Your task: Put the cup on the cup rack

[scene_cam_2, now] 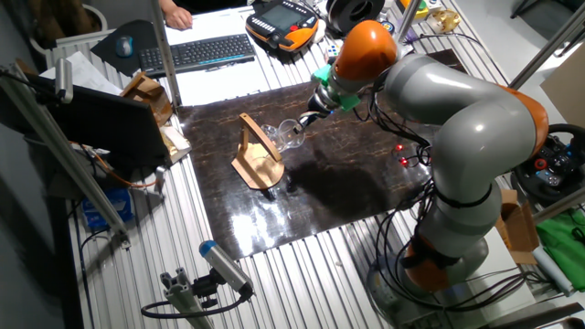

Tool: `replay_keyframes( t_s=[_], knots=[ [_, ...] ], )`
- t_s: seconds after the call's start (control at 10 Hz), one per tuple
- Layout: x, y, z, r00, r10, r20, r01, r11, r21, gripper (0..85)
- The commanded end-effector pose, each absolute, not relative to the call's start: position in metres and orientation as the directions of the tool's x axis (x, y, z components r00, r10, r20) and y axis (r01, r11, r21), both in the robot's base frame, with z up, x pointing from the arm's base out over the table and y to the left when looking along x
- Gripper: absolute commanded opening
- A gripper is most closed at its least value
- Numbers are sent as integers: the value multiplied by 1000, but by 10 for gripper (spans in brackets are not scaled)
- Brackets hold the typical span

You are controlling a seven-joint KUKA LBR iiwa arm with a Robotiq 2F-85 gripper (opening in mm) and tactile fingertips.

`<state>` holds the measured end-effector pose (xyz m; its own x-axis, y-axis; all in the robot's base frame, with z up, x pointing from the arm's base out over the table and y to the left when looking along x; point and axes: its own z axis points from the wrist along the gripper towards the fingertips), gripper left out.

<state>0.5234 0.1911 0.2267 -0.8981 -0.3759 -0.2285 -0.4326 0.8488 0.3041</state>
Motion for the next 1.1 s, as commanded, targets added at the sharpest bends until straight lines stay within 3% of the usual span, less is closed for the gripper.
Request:
replay_keyframes(
  t_s=[0.0,0.3,1.0],
  knots=[
    [523,191,226,-898,-376,-230,-433,851,298,30],
    [524,192,224,-895,-377,-238,-431,868,245,217],
    [533,181,234,-901,-382,-203,-424,874,237,317]
  ],
)
